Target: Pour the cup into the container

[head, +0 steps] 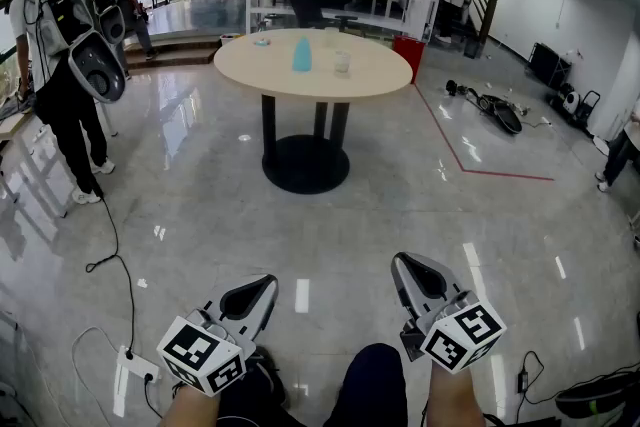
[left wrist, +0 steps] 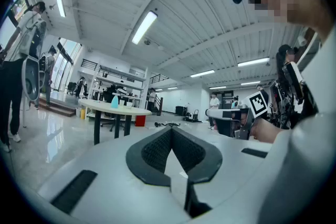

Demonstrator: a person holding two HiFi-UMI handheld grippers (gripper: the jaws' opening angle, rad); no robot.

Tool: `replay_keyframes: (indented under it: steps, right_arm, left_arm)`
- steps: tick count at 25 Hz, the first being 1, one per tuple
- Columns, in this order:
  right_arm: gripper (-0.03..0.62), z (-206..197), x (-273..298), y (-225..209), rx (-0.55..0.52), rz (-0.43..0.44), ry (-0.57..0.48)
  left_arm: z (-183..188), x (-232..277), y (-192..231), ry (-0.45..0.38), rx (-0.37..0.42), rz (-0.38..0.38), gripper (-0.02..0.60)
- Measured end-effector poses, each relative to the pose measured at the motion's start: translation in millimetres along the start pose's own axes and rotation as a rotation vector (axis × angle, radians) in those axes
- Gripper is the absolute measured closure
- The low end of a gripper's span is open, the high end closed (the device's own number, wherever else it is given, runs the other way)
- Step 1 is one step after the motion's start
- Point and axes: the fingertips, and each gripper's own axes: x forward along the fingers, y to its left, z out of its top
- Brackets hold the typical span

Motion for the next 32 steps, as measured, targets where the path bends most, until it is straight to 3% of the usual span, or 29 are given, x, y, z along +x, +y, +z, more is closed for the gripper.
replay_keyframes:
  steps: [8, 19, 26, 32]
  right_arm:
    - [0.588, 27.2, 16.0, 1.0, -0.020, 0.016, -0.022]
    - [0.588, 22.0, 78.0, -63.7, 0.008, 0.026, -0.025]
    - [0.588, 23.5, 152.3, -124.1, -0.001, 0.024, -0.043]
    - [0.586, 27.4, 212.5, -149.8, -0.004, 0.055, -0.038]
  left_arm:
    - [29.0, 6.3, 11.7, -0.031, -0.028, -0.002, 0.580]
    - [34.3, 87.1, 51.3, 0.004, 0.000, -0.013, 0.580]
    - [41.6, 148.2, 106.6, -0.023, 0.019, 0.016, 0.580]
    - [48.3, 182.6, 155.5, -0.032, 0.004, 0.058, 0.580]
